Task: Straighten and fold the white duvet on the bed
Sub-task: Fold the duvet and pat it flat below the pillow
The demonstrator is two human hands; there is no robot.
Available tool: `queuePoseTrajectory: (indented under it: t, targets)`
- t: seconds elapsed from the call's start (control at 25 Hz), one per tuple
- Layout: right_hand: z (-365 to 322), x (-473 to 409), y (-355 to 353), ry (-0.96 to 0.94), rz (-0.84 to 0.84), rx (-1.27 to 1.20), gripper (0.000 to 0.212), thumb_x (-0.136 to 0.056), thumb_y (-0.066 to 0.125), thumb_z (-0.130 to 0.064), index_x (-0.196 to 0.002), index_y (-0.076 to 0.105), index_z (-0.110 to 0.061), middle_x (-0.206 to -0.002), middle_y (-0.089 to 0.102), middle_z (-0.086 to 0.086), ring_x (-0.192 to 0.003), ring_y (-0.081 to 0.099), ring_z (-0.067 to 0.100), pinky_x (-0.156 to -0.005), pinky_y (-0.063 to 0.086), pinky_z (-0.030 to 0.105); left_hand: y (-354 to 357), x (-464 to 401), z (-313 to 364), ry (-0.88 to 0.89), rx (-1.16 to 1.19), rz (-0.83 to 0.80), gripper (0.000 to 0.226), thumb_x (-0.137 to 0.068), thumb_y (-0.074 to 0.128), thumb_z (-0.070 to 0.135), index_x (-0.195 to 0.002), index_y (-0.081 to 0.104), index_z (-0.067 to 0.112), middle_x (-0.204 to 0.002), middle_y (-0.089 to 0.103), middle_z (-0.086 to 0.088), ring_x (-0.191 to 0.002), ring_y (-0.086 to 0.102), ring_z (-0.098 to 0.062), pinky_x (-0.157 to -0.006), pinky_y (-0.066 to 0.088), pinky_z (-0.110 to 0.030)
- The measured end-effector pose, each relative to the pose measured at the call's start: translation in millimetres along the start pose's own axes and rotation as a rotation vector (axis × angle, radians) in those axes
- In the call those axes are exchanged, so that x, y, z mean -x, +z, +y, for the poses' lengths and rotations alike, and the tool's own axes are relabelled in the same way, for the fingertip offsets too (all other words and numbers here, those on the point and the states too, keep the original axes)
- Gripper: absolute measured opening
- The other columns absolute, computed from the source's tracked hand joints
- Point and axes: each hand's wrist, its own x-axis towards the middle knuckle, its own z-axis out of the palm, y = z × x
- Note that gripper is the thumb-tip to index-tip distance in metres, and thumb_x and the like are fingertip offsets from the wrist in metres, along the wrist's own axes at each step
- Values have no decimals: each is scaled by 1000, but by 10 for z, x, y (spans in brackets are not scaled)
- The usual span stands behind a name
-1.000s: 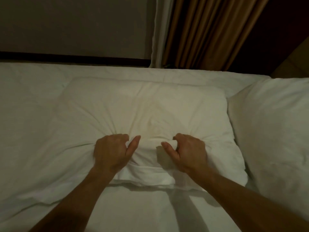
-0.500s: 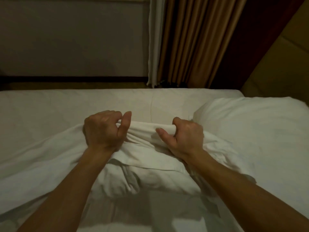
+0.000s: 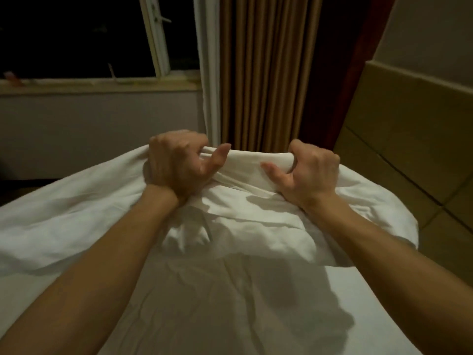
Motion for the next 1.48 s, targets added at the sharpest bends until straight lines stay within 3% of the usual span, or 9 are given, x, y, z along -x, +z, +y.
queuePoseTrajectory:
  t: [0.32, 0.48, 0.68, 0.92, 1.0, 1.08, 1.2, 1.32, 1.48]
  targets:
    - [1958, 306, -1516, 32, 132, 290, 83, -86, 25, -86, -62, 46, -10, -54, 45, 3, -46, 40, 21, -48, 27, 28, 1800, -699, 1825, 216, 348, 84, 72, -96, 33, 65, -49, 44, 11, -47, 40, -4, -44, 33, -18, -48, 21, -27]
    - [2329, 1310, -1445, 187, -135, 342, 81, -86, 26, -86, -65, 53, -12, -57, 48, -1, -48, 42, 19, -50, 28, 26, 2715, 204, 2328, 70, 473, -188, 78, -98, 24, 66, -47, 50, 12, -45, 44, -2, -41, 34, -15, -49, 24, -23]
    - [2215, 2563, -720, 472, -437, 383, 77, -80, 11, -93, -65, 41, -24, -56, 54, -1, -48, 50, 22, -52, 29, 29, 2961, 1888, 2224, -50, 377, -478, 63, -92, 36, 59, -49, 53, 15, -50, 53, -3, -44, 51, -26, -46, 35, -26]
    - [2270, 2625, -624, 526, -628, 441, 94, -67, -3, -97, -76, 52, -22, -75, 61, -2, -73, 58, 23, -66, 40, 35, 2835, 2065, 2190, -94, 396, -699, 60, -88, 35, 67, -62, 53, 16, -62, 52, 2, -58, 48, -20, -56, 32, -28]
    - [2324, 2448, -600, 505, -580, 366, 85, -76, 8, -94, -79, 50, -20, -81, 54, -3, -77, 49, 20, -72, 42, 38, 2827, 1960, 2065, -164, 373, -686, 62, -88, 30, 72, -78, 55, 16, -77, 53, 1, -72, 47, -20, -64, 38, -33]
    - [2444, 2245, -531, 418, -571, 374, 79, -82, 15, -90, -90, 49, -19, -95, 49, -4, -87, 41, 18, -81, 40, 38, 2918, 1803, 1903, -285, 234, -738, 70, -87, 25, 75, -114, 56, 20, -110, 54, -4, -100, 48, -24, -86, 39, -41]
    - [2720, 1912, -370, 355, -671, 403, 80, -84, 19, -88, -115, 48, -21, -116, 48, -3, -106, 42, 19, -104, 35, 40, 3092, 1650, 1685, -596, 38, -922, 93, -85, 15, 83, -152, 25, 20, -152, 32, -13, -137, 30, -32, -113, 23, -47]
    - [3149, 1716, -165, 365, -788, 453, 105, -78, 11, -93, -141, 41, -15, -140, 49, 4, -128, 43, 24, -119, 25, 45, 3358, 1683, 1545, -806, -75, -1019, 108, -78, 7, 88, -154, 17, 12, -152, 32, -19, -136, 32, -37, -115, 22, -50]
    - [3440, 1811, 188, 399, -809, 546, 104, -72, 2, -97, -113, 52, -16, -108, 59, 5, -98, 51, 24, -94, 40, 41, 3796, 1853, 1608, -768, -156, -871, 91, -82, 17, 85, -118, 53, 9, -112, 59, -13, -99, 55, -31, -90, 43, -44]
